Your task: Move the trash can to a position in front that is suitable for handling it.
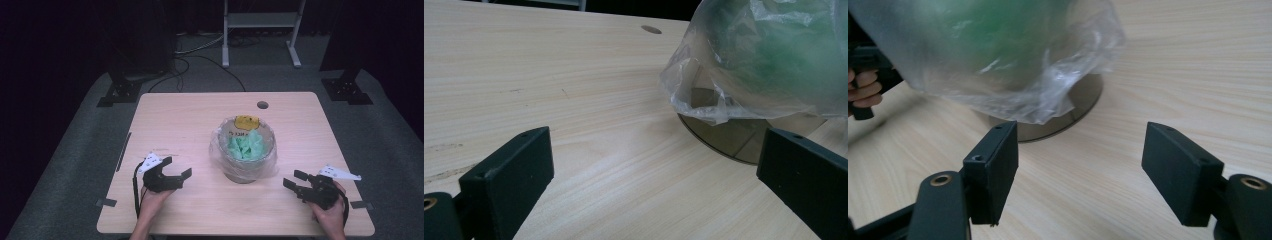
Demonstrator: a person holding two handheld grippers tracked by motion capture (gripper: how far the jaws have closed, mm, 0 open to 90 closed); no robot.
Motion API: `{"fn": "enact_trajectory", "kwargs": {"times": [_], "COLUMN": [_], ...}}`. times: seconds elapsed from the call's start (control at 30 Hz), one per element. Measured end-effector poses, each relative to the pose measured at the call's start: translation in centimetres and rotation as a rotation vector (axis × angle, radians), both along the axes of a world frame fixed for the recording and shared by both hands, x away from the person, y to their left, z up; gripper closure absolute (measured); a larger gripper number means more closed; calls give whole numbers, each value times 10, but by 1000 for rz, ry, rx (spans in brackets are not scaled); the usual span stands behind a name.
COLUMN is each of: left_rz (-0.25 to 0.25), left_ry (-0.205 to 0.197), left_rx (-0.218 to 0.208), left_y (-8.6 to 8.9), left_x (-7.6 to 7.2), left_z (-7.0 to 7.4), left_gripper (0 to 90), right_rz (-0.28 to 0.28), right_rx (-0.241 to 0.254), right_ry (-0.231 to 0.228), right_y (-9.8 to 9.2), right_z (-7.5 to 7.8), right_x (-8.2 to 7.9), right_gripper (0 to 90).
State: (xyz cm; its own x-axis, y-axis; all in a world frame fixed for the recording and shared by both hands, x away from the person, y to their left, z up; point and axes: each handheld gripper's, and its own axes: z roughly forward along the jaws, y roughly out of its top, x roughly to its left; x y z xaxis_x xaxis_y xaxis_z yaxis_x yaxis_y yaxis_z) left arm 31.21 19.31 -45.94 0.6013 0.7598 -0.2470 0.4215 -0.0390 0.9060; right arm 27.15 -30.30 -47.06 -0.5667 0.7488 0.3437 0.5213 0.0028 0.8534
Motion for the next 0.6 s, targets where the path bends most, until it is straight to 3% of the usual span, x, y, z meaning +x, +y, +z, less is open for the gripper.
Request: {"fn": "enact_trajectory", "kwargs": {"times": [0.17, 0.33, 0.47, 0.6], "left_rz": [-3, -7, -7, -6], "left_ry": [2, 4, 2, 5], "left_rx": [-1, 1, -1, -8], "left_y": [0, -1, 1, 1], "left_x": [0, 0, 0, 0], "left_z": [-1, 0, 0, 0], "left_gripper": [5, 6, 6, 6], "right_rz": [75, 159, 195, 210], "right_rx": [-10, -53, -76, -136], "right_ry": [6, -5, -13, -19], "right_y": [16, 37, 48, 60], "right_z": [3, 13, 19, 24], "right_x": [5, 16, 21, 29], "right_gripper": [301, 301, 298, 285]}}
